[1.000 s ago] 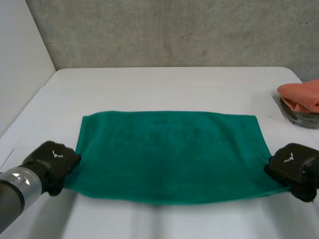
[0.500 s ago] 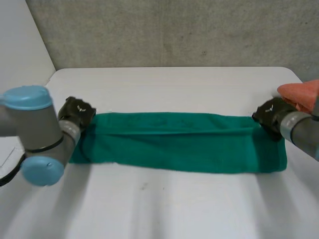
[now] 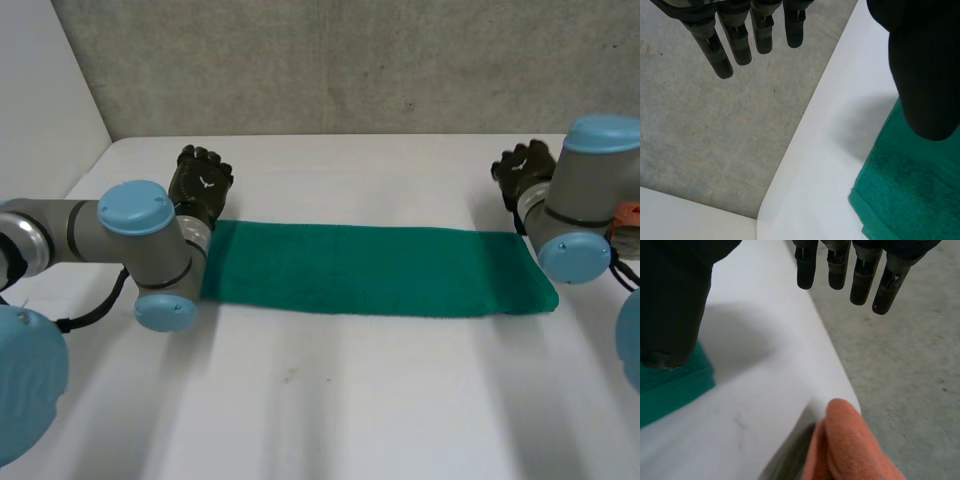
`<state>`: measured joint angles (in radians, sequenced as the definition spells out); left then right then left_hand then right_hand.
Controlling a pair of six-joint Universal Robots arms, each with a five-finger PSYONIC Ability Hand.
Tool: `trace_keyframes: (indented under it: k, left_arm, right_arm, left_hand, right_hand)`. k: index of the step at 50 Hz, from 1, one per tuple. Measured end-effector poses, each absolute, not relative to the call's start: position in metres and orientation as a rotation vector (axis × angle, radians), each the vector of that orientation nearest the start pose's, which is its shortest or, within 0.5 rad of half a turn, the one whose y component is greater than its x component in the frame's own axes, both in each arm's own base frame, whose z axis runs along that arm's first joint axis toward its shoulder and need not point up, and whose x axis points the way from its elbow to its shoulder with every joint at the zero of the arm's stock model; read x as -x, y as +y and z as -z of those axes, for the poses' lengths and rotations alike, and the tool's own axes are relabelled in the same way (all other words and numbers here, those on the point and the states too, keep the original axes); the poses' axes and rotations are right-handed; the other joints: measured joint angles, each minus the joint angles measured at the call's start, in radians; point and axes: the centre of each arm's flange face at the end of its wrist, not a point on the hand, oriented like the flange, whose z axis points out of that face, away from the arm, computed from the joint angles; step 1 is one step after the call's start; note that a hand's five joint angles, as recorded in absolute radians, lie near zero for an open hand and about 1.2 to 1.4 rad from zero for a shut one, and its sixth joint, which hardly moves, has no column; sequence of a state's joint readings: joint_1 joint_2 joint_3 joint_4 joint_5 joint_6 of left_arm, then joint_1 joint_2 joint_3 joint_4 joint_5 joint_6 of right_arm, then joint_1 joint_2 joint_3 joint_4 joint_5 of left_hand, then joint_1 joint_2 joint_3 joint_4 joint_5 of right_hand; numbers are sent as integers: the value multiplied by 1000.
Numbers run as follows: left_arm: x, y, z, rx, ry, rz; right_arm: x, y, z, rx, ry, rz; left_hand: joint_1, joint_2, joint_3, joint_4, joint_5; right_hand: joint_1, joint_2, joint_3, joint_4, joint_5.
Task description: Fold the laundry.
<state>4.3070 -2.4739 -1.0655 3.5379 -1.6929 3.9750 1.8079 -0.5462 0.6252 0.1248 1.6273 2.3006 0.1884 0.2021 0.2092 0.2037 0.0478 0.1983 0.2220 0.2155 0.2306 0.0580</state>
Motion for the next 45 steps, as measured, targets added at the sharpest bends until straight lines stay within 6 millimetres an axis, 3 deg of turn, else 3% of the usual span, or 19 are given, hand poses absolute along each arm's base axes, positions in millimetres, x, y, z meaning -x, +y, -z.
trace_keyframes:
  k: [6, 7, 11, 15, 22, 30, 32, 34, 36, 37, 41, 45]
  left_arm:
    - [297, -377, -145, -1067, 1702, 1904]
    - [292, -364, -147, -1079, 1731, 1887]
    - [283, -344, -152, -1087, 1777, 1870]
    - [269, -324, -157, -1073, 1851, 1863]
    - [254, -301, -155, -1027, 2005, 1892]
    - [251, -296, -150, -994, 2098, 1914]
    - [251, -296, -148, -991, 2109, 1912]
    - [251, -296, -147, -992, 2111, 1909]
    - [252, -296, -146, -994, 2111, 1908]
    - [252, -296, -146, -995, 2110, 1906]
    - [252, -295, -147, -997, 2108, 1906]
    - [251, -294, -149, -994, 2103, 1910]
  right_arm:
    - [-233, -440, -187, 1206, 2443, 2187]
    - [-230, -423, -204, 1116, 2410, 2149]
    - [-222, -397, -216, 1042, 2380, 2050]
    - [-201, -372, -209, 980, 2413, 1886]
    - [-176, -344, -171, 918, 2514, 1647]
    - [-168, -343, -142, 904, 2547, 1610]
    - [-166, -348, -130, 908, 2554, 1605]
    - [-166, -352, -123, 911, 2559, 1600]
    - [-165, -355, -119, 912, 2567, 1598]
    - [-164, -357, -116, 911, 2572, 1599]
    - [-154, -363, -114, 894, 2584, 1632]
    - [-142, -368, -128, 886, 2577, 1728]
  left_hand:
    - [0, 0, 0, 0, 0]
    - [0, 0, 0, 0, 0]
    - [0, 0, 0, 0, 0]
    - [0, 0, 0, 0, 0]
    - [0, 0, 0, 0, 0]
    - [0, 0, 0, 0, 0]
    - [0, 0, 0, 0, 0]
    - [0, 0, 0, 0, 0]
    - [0, 0, 0, 0, 0]
    - [0, 0, 0, 0, 0]
    - [0, 0, 0, 0, 0]
    - [0, 0, 0, 0, 0]
  right_hand:
    - [0, 0, 0, 0, 0]
    - [0, 0, 0, 0, 0]
    - [0, 0, 0, 0, 0]
    - [0, 0, 0, 0, 0]
    - [0, 0, 0, 0, 0]
    - [146, 166, 183, 169, 160]
    - [507, 595, 595, 579, 560]
    - [613, 736, 727, 711, 689]
    - [613, 736, 727, 711, 689]
    - [766, 945, 947, 935, 905]
    - [769, 954, 966, 958, 918]
    - [769, 954, 966, 959, 919]
